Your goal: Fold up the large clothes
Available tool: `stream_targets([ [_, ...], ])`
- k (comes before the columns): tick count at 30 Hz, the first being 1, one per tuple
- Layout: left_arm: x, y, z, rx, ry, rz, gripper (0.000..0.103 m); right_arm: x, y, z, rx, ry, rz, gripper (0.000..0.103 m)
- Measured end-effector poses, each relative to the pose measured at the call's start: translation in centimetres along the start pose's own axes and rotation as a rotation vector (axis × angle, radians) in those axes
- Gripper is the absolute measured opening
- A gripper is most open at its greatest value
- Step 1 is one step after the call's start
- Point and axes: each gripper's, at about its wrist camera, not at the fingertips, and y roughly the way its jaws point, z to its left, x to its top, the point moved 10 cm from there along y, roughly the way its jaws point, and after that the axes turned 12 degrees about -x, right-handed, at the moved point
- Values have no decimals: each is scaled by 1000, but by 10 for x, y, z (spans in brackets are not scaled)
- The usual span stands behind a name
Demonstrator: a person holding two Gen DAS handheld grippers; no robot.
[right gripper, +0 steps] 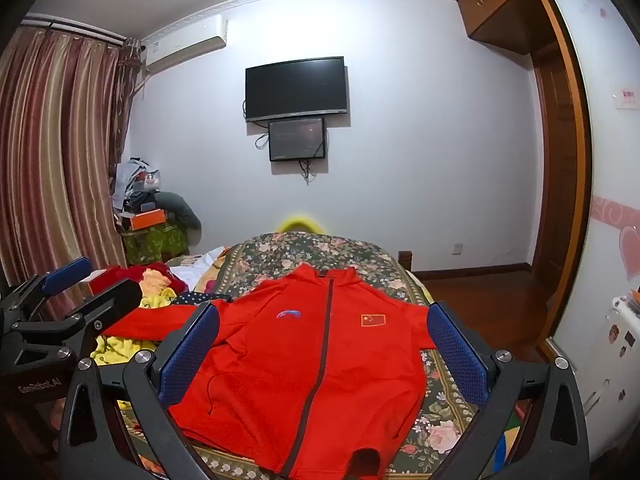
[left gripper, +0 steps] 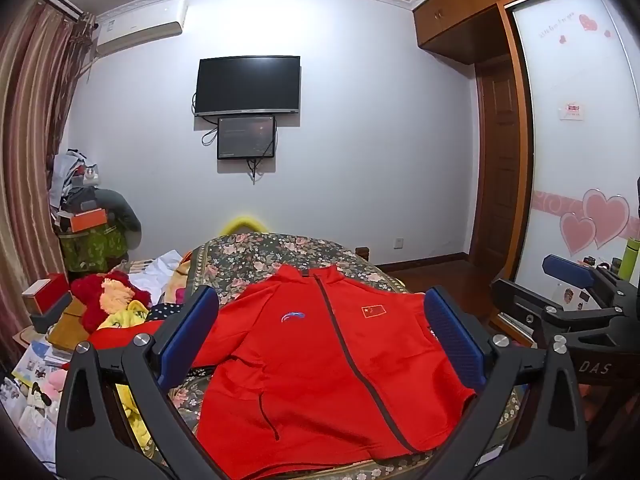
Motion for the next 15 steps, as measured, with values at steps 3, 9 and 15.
stream_targets([
  [3, 0, 1, 0, 1, 2, 0, 103, -1, 2, -1, -2, 2, 1, 103],
  [9, -1, 2, 0, -3, -5, 4, 103, -1, 4, -1, -6, 5, 5, 103],
  [15, -1, 4, -2, -1, -2, -1, 103, -1, 4, 0, -6, 6, 6, 103],
])
